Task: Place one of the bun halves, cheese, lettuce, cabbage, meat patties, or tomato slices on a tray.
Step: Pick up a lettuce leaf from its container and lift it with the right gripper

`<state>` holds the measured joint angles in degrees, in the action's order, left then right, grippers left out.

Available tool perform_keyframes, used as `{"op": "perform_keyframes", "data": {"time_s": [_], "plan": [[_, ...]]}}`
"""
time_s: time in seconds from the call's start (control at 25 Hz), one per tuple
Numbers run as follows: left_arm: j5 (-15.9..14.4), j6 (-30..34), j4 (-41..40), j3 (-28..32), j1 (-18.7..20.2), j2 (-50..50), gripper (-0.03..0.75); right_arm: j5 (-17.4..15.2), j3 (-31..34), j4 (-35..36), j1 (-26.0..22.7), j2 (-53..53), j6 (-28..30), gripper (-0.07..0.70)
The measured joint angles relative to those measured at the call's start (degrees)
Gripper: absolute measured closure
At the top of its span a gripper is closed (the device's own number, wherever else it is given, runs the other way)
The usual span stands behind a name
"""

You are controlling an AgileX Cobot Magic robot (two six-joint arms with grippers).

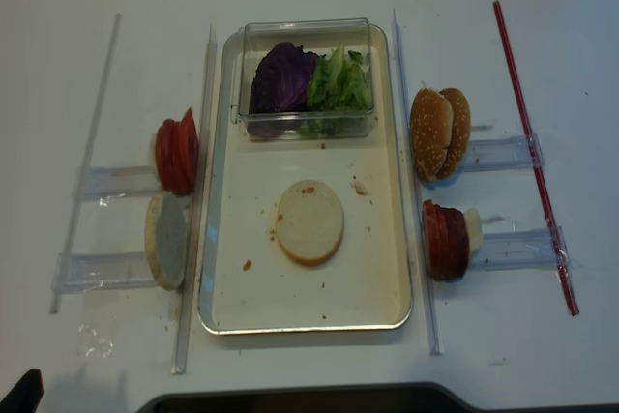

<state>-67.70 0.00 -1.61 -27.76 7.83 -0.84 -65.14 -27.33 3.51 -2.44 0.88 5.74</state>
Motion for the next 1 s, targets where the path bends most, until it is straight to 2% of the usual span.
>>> {"op": "perform_keyframes", "data": {"time_s": [0.36, 0.56, 0.8, 0.92, 1.0], "plan": [[0.0, 0.0, 0.0, 0.0, 0.0, 0.0, 0.370, 0.0, 0.0, 0.0, 0.0, -0.1, -1.2, 0.346], [0.1, 0.0, 0.0, 0.0, 0.0, 0.0, 0.370, -0.3, -1.1, 0.0, 0.0, -7.1, -5.2, 0.346], [0.1, 0.0, 0.0, 0.0, 0.0, 0.0, 0.370, -0.5, -9.5, 1.4, 0.0, -20.2, -8.4, 0.339], [0.1, 0.0, 0.0, 0.0, 0.0, 0.0, 0.370, -1.2, -16.6, 3.7, 0.0, -29.3, -9.5, 0.302], [0.1, 0.0, 0.0, 0.0, 0.0, 0.0, 0.370, -1.4, -18.1, 4.0, 0.0, -31.4, -9.7, 0.286]]}}
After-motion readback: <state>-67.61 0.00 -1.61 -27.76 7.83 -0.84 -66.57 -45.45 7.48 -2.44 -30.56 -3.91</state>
